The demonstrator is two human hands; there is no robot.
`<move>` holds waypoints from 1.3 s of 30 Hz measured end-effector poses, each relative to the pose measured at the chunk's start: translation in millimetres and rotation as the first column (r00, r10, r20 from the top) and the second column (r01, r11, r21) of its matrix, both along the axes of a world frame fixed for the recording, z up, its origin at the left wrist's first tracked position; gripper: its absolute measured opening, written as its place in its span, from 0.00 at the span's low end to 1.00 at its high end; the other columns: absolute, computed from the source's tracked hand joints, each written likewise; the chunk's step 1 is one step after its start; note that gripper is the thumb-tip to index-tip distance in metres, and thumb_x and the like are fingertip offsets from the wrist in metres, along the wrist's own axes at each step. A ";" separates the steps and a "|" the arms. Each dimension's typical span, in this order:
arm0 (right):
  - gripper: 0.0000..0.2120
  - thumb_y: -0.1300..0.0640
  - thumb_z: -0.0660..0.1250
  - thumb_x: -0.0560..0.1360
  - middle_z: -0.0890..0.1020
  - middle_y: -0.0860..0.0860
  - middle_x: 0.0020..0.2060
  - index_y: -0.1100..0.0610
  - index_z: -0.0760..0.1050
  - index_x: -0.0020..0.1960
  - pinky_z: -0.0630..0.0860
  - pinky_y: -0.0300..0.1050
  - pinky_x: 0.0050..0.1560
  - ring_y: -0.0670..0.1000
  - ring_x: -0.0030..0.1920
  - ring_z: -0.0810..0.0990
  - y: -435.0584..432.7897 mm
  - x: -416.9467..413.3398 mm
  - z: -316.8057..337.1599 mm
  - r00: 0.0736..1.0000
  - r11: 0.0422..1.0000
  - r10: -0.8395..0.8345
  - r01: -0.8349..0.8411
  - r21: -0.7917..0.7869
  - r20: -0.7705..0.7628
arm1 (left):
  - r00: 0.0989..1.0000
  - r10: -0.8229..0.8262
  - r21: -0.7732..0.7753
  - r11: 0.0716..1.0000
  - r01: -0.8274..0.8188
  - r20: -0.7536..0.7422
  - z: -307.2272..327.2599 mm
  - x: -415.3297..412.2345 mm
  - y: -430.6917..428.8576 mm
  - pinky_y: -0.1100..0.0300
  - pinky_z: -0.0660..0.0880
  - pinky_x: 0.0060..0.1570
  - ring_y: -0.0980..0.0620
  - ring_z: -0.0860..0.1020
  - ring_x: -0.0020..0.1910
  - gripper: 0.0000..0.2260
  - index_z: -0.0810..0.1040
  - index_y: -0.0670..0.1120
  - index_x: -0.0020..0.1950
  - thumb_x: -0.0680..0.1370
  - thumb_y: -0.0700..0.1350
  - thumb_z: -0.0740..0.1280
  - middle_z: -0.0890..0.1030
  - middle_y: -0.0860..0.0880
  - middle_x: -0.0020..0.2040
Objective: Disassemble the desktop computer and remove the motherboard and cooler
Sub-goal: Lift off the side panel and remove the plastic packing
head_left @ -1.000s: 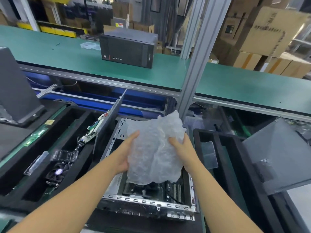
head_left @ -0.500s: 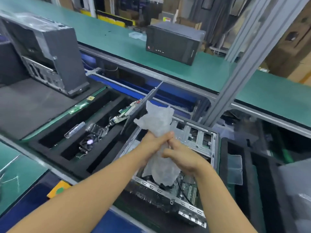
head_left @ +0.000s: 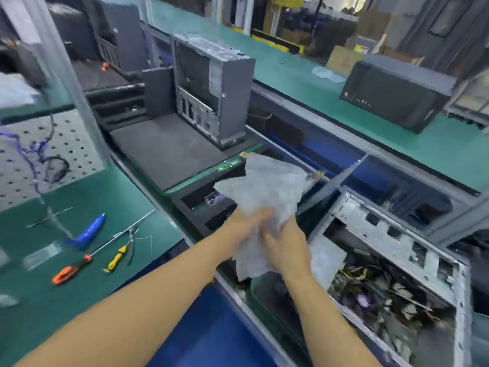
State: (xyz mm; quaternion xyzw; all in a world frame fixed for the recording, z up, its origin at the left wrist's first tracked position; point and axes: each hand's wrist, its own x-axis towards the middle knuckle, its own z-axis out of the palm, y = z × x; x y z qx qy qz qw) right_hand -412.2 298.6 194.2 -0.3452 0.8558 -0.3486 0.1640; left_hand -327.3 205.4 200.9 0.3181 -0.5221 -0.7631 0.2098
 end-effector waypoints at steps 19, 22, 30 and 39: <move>0.28 0.52 0.68 0.77 0.69 0.49 0.68 0.50 0.59 0.72 0.72 0.37 0.56 0.49 0.67 0.71 -168.9 327.6 -77.5 0.521 0.536 0.691 -0.834 0.129 0.500 | 0.808 0.521 0.121 0.815 -0.566 0.275 -116.3 396.6 -119.0 0.62 0.80 0.41 0.54 0.85 0.46 0.12 0.81 0.48 0.54 0.74 0.51 0.75 0.86 0.51 0.47; 0.45 0.52 0.71 0.77 0.59 0.49 0.75 0.51 0.43 0.81 0.63 0.46 0.74 0.50 0.75 0.62 -173.9 363.7 -94.2 0.515 0.579 0.666 -0.813 0.062 0.540 | 0.669 0.655 0.207 0.642 -0.738 0.350 -139.5 445.2 -129.3 0.50 0.81 0.53 0.46 0.84 0.50 0.19 0.79 0.44 0.57 0.72 0.54 0.76 0.86 0.46 0.49; 0.39 0.46 0.66 0.79 0.37 0.54 0.80 0.46 0.47 0.82 0.48 0.52 0.78 0.60 0.80 0.45 -200.4 431.4 -146.0 0.405 0.295 0.815 -0.905 0.305 0.414 | 0.030 0.769 -0.432 0.391 -0.813 0.638 -155.8 507.7 -168.7 0.44 0.71 0.65 0.36 0.72 0.67 0.49 0.62 0.36 0.74 0.64 0.59 0.80 0.71 0.36 0.69; 0.32 0.63 0.57 0.79 0.49 0.58 0.78 0.49 0.51 0.80 0.62 0.48 0.72 0.58 0.75 0.61 -203.0 442.5 -167.5 0.542 0.447 0.749 -0.838 0.313 0.381 | 0.229 0.935 -0.951 0.223 0.214 0.271 -172.9 508.7 -139.3 0.46 0.64 0.56 0.44 0.73 0.63 0.20 0.78 0.51 0.61 0.73 0.57 0.62 0.74 0.48 0.65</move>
